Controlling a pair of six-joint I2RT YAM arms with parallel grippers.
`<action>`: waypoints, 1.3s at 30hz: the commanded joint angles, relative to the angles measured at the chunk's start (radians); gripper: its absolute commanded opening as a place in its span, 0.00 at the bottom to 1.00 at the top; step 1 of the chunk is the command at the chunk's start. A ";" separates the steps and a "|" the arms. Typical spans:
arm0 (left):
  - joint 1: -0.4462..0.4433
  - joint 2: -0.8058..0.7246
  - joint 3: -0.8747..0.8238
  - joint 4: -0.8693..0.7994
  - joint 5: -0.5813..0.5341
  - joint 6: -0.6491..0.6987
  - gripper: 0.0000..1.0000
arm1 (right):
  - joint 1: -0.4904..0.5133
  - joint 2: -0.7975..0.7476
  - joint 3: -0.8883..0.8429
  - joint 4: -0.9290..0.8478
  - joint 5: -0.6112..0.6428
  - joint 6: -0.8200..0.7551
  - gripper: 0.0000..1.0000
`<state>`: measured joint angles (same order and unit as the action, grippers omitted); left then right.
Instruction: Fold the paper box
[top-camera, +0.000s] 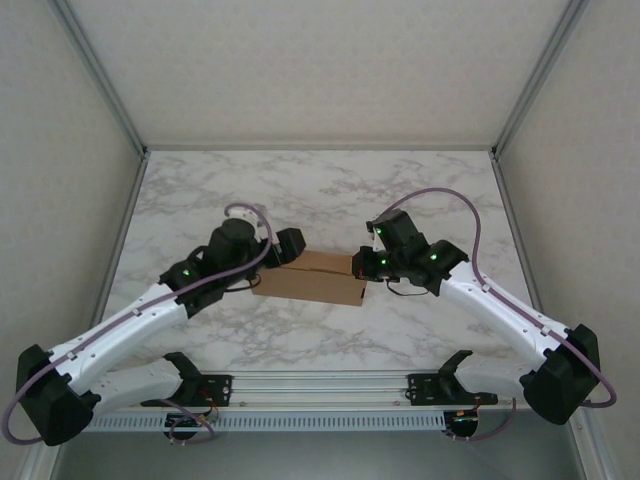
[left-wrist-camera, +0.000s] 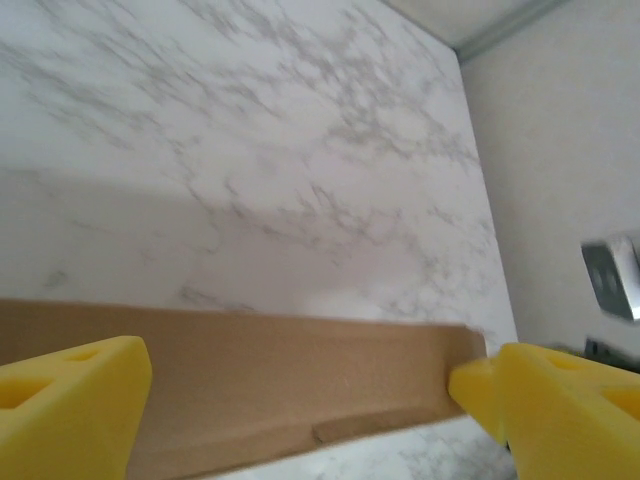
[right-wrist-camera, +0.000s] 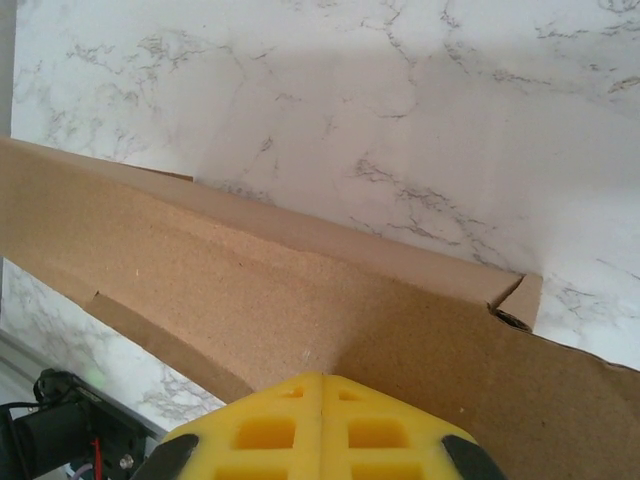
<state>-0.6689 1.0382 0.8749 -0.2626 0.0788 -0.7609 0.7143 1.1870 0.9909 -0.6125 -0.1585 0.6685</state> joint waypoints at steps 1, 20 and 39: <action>0.090 -0.042 0.051 -0.183 -0.022 0.060 0.89 | 0.008 0.006 -0.029 -0.074 0.031 -0.024 0.00; 0.270 -0.038 -0.040 -0.060 0.091 0.176 0.90 | 0.025 0.023 -0.035 -0.068 0.006 -0.046 0.01; 0.283 -0.024 -0.311 0.267 0.304 -0.027 0.88 | 0.027 0.061 -0.031 -0.059 -0.017 -0.064 0.01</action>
<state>-0.3809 1.0294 0.6262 -0.0326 0.2565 -0.7036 0.7258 1.2011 0.9863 -0.5907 -0.1627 0.6312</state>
